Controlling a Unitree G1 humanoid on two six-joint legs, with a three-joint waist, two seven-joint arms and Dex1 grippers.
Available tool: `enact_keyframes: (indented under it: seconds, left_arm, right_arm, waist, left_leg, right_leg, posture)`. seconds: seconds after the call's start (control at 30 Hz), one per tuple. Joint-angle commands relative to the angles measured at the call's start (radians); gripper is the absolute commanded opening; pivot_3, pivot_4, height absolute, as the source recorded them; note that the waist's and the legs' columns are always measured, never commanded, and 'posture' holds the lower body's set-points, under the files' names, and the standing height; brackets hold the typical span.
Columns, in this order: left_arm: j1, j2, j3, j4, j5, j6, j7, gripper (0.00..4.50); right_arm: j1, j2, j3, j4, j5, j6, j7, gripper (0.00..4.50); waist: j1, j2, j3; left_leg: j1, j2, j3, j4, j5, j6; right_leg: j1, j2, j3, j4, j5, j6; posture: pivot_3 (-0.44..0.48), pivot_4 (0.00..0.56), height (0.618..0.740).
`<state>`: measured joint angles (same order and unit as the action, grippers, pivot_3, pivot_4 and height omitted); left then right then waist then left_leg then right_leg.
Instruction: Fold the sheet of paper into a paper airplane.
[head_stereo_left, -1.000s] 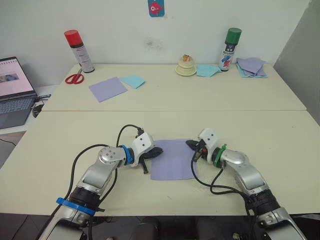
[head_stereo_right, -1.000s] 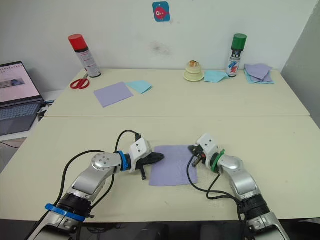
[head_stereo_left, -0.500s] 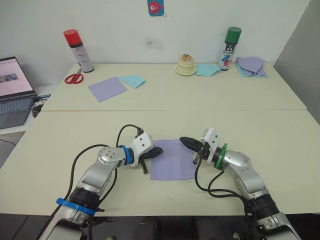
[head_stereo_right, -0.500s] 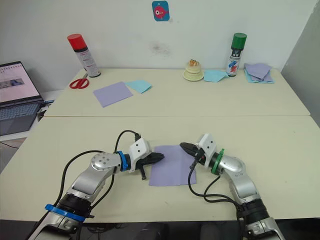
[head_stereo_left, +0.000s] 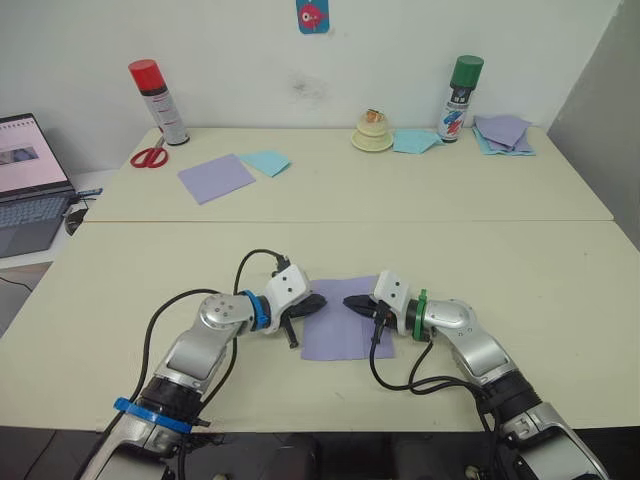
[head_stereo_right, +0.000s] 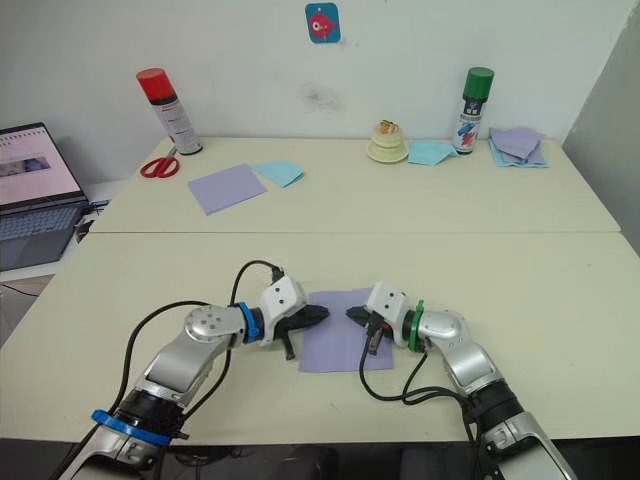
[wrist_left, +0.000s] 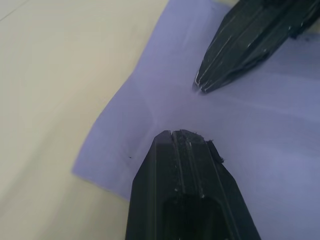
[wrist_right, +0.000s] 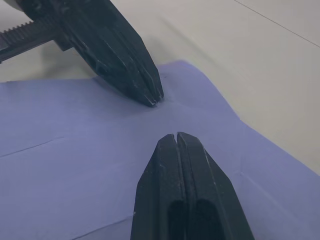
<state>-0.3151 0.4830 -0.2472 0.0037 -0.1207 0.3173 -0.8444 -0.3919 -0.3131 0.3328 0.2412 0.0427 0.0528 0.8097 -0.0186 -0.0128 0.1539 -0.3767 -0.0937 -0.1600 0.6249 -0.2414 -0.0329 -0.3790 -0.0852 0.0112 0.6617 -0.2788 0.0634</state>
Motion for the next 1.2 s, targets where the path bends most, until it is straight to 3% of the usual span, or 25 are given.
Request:
enact_keyframes:
  seconds: [0.03, 0.27, 0.6, 0.7, 0.93, 1.03, 1.2]
  left_arm:
    - [0.013, -0.043, 0.016, -0.141, -0.061, 0.085, 0.027, 0.00]
    - [0.051, -0.025, -0.009, -0.046, 0.035, 0.084, 0.088, 0.00]
    - [-0.067, -0.033, 0.086, 0.250, 0.116, -0.079, 0.282, 0.00]
    - [-0.072, -0.046, 0.136, 0.220, 0.075, -0.105, 0.290, 0.00]
    - [-0.067, -0.079, 0.207, -0.133, -0.139, 0.018, 0.201, 0.00]
    - [-0.008, -0.030, 0.161, -0.269, -0.185, 0.150, 0.151, 0.00]
    - [0.093, 0.042, 0.027, -0.303, -0.112, 0.229, 0.128, 0.00]
  right_arm:
    - [0.028, -0.013, -0.003, 0.037, -0.029, 0.029, -0.017, 0.03]
    - [0.038, -0.011, 0.002, 0.013, -0.026, 0.049, -0.027, 0.03]
    - [0.059, -0.014, 0.017, -0.016, -0.031, 0.065, -0.027, 0.03]
    - [0.057, -0.011, 0.017, -0.014, -0.029, 0.067, -0.026, 0.03]
    - [0.058, -0.003, 0.013, -0.021, -0.023, 0.070, -0.024, 0.03]
    - [0.061, -0.006, 0.014, -0.033, -0.025, 0.076, -0.025, 0.03]
    - [0.064, -0.010, 0.015, -0.054, -0.026, 0.095, -0.024, 0.03]
  waist:
    - [0.000, -0.001, 0.001]
    - [-0.003, -0.002, 0.001]
    - [0.001, -0.002, 0.000]
    - [0.000, -0.002, 0.000]
    - [-0.004, -0.006, 0.002]
    - [-0.009, -0.005, 0.002]
    - [-0.010, -0.005, 0.003]
  left_leg:
    - [-0.001, 0.000, 0.000, 0.000, 0.000, 0.000]
    - [-0.001, 0.000, 0.000, 0.000, 0.000, 0.000]
    - [0.003, 0.001, -0.001, -0.001, 0.000, 0.000]
    - [0.002, 0.000, 0.000, -0.001, 0.000, 0.000]
    - [-0.004, 0.000, -0.001, 0.000, 0.000, -0.001]
    - [-0.003, 0.000, 0.000, 0.000, 0.000, -0.001]
    - [-0.003, 0.001, 0.000, -0.002, 0.000, -0.001]
  right_leg:
    - [0.000, 0.000, 0.000, 0.000, 0.000, 0.000]
    - [-0.001, 0.000, 0.000, 0.000, 0.000, 0.000]
    - [0.003, 0.000, 0.000, -0.001, -0.003, 0.005]
    - [0.003, 0.000, 0.000, -0.001, -0.003, 0.005]
    - [-0.004, 0.000, 0.000, -0.001, 0.000, 0.000]
    - [-0.002, 0.000, 0.001, -0.001, 0.000, 0.000]
    - [-0.002, 0.001, 0.001, 0.000, 0.000, 0.000]
  posture:
    - [0.000, 0.150, 0.740]
    - [0.000, 0.150, 0.740]
    - [0.000, 0.150, 0.740]
    - [0.000, 0.150, 0.740]
    - [0.000, 0.150, 0.740]
    - [0.000, 0.150, 0.740]
    - [0.000, 0.150, 0.740]
